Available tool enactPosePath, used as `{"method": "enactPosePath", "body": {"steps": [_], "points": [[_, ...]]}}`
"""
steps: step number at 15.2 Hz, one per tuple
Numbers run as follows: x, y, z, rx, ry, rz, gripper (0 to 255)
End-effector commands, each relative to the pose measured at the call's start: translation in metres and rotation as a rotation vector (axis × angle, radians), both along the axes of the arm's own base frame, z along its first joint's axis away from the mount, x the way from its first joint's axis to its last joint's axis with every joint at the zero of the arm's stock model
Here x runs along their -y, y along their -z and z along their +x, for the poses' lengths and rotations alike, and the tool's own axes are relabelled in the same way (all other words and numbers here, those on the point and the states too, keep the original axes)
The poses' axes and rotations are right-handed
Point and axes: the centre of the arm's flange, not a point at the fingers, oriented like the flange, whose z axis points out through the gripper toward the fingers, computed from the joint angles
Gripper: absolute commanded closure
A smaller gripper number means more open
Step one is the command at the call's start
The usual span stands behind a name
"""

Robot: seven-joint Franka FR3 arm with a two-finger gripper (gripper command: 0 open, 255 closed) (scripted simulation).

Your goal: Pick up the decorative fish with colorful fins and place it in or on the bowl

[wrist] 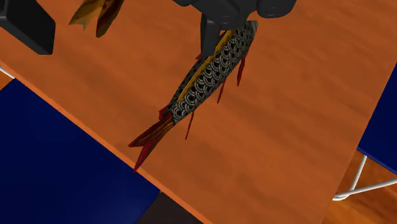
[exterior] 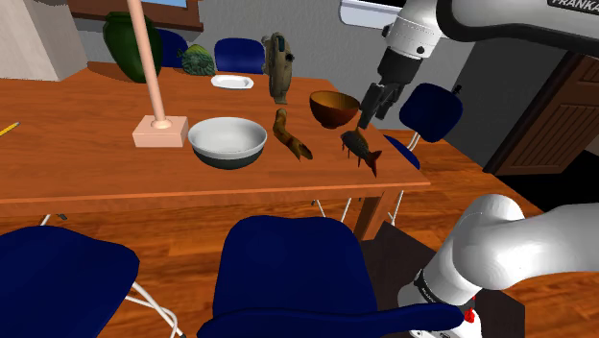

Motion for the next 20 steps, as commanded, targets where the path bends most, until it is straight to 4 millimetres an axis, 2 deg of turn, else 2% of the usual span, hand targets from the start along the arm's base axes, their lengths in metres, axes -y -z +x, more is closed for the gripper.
{"method": "enactPosePath", "body": {"steps": [1,4,7,8,15,20], "points": [[0.000,0.000,0.000,0.000,0.000,0.000,0],[0.001,0.030,0.026,-0.034,0.338,-0.070,0],[0.012,0.061,0.048,-0.068,0.675,-0.139,0],[0.012,0.062,0.049,-0.068,0.682,-0.141,0],[0.020,0.101,0.049,-0.068,0.682,-0.141,0],[0.020,0.101,0.049,-0.068,0.682,-0.141,0]]}}
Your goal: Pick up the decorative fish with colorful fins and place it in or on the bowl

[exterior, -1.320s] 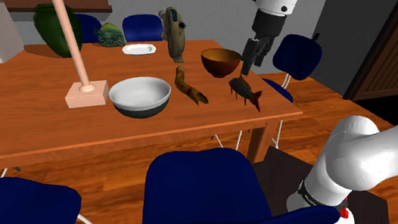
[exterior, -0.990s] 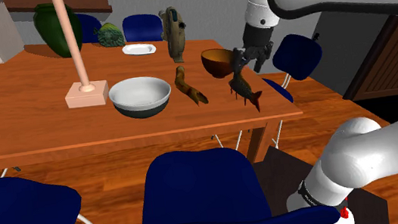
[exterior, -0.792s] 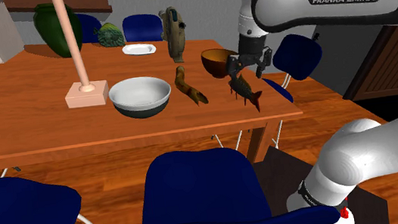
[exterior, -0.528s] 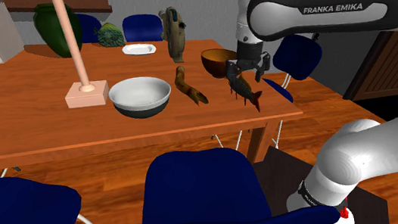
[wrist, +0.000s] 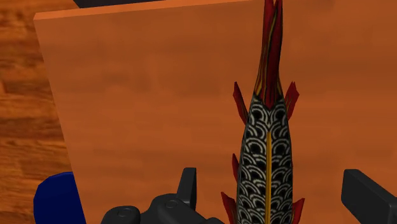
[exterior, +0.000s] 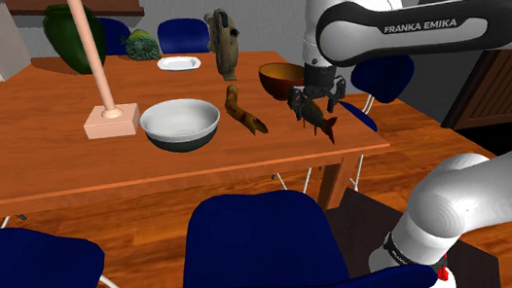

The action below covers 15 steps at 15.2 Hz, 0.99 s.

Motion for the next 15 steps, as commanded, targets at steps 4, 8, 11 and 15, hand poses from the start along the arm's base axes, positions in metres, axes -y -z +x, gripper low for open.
{"method": "enactPosePath", "body": {"steps": [4,8,11,15], "points": [[0.000,0.000,0.000,0.000,0.000,0.000,255],[0.000,0.000,0.000,0.000,0.000,0.000,255],[0.000,0.000,0.000,0.000,0.000,0.000,255],[0.000,-0.010,0.000,0.000,0.000,0.000,255]]}}
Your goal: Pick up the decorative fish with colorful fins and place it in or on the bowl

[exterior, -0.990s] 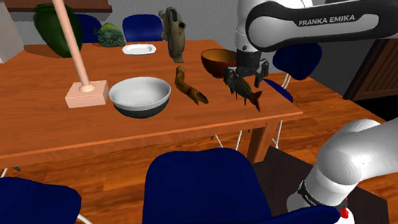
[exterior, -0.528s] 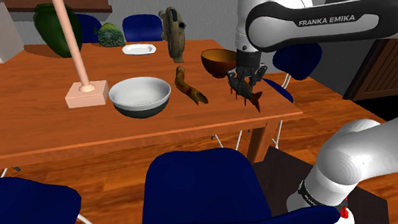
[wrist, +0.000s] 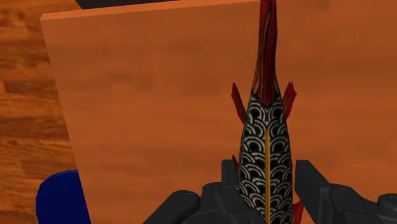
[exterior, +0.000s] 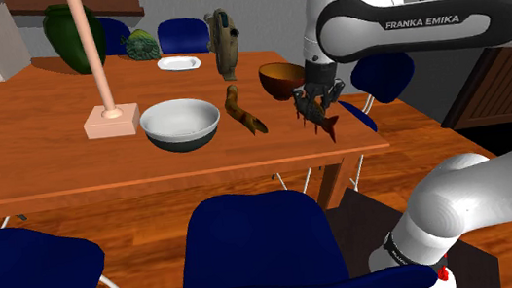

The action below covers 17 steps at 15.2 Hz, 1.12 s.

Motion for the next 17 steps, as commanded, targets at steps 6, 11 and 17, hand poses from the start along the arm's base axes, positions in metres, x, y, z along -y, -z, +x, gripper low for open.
{"method": "enactPosePath", "body": {"steps": [6,11,17], "points": [[0.000,-0.035,0.000,0.000,0.000,0.000,255],[0.000,-0.062,0.000,0.000,0.000,0.000,255],[0.000,-0.093,0.000,0.000,0.000,0.000,255]]}}
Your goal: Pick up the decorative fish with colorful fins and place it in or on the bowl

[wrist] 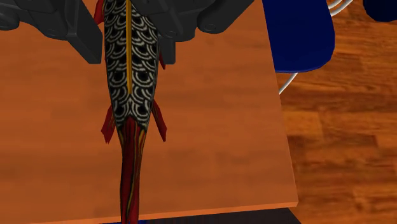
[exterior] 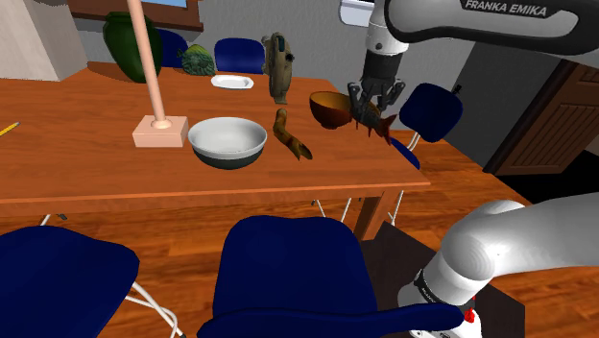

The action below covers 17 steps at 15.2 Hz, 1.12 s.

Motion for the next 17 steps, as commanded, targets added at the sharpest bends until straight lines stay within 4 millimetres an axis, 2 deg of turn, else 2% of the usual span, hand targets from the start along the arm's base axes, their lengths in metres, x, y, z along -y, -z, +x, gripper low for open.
{"method": "enactPosePath", "body": {"steps": [1,14,17], "points": [[0.001,-0.010,-0.001,0.000,0.000,0.000,255],[0.001,-0.075,-0.001,0.000,0.000,0.000,255],[0.023,-0.076,0.032,0.000,0.000,0.000,255]]}}
